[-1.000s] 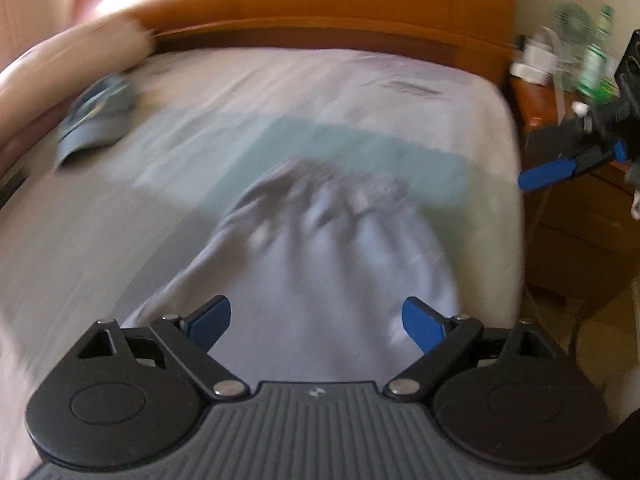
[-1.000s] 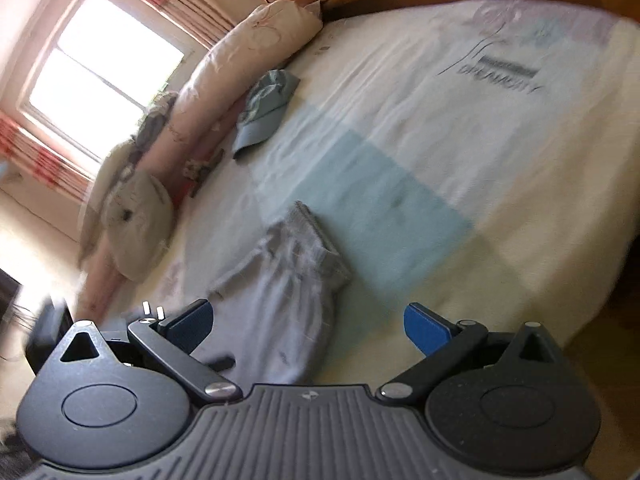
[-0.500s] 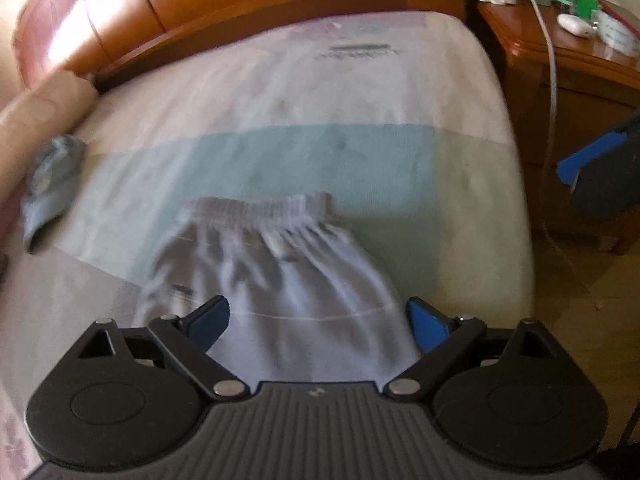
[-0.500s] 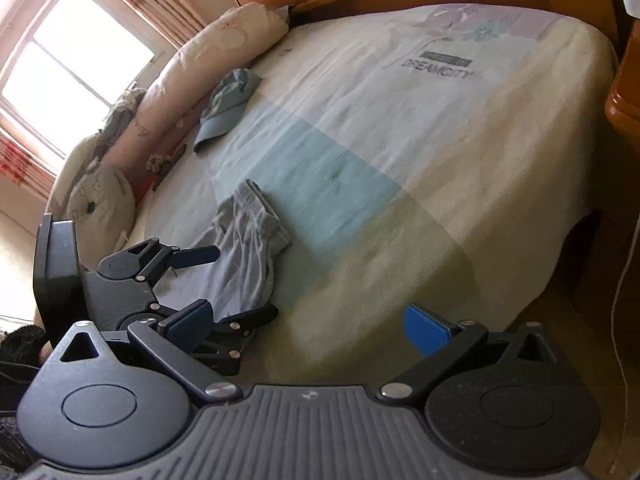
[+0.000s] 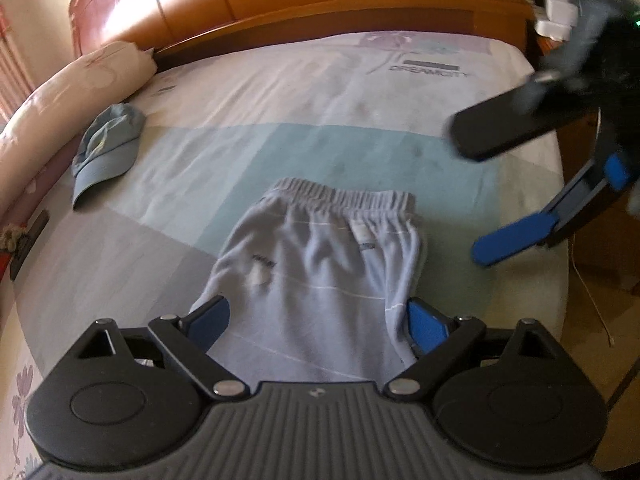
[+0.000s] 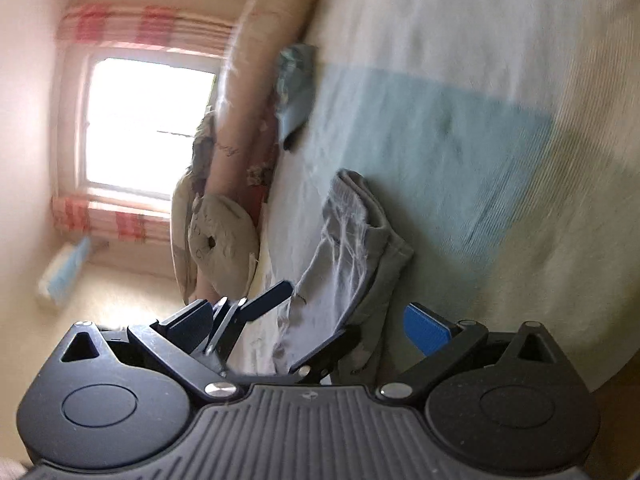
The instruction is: Fold clothes
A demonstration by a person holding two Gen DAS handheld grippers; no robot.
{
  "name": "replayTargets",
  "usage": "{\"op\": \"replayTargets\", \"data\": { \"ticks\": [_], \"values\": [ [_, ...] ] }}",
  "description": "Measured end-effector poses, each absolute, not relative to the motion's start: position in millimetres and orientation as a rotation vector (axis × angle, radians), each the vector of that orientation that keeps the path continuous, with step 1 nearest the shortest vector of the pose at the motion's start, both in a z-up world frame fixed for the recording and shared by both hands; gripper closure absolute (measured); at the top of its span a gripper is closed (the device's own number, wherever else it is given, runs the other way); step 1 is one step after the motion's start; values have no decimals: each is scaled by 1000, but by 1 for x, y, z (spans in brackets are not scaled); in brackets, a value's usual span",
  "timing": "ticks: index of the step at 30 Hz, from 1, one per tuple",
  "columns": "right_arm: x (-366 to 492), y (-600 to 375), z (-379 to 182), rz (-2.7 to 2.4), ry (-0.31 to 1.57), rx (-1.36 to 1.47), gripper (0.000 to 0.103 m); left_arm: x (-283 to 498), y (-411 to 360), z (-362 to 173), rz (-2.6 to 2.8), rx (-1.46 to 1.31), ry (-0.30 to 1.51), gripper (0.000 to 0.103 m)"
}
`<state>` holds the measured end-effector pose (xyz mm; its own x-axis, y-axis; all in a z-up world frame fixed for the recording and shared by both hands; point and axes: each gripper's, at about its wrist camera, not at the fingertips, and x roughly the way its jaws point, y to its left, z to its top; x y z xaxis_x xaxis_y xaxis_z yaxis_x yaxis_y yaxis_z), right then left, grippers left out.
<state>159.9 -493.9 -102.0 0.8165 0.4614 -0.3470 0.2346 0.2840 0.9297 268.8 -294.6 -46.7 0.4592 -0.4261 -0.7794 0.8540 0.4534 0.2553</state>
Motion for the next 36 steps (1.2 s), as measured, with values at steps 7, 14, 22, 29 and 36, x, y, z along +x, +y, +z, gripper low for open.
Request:
{"op": "replayTargets", "data": {
  "ticks": [7,14,22,29,36],
  "values": [
    [202,-479,-108,82,731,1388,0,275,-286,-45,-866,646,733,9],
    [231,-454,-98,0,774,1250,0,281,-272,-36,-884,564,750,9],
    [227,-441,-101,64,566,1015,0,288,-225,-8,-882,395,745,9],
    [238,-416,-102,98,513,752,0,290,-177,9,-774,316,736,9],
    [236,-429,-107,81,508,773,25,291,-124,2,-607,232,790,9]
  ]
}}
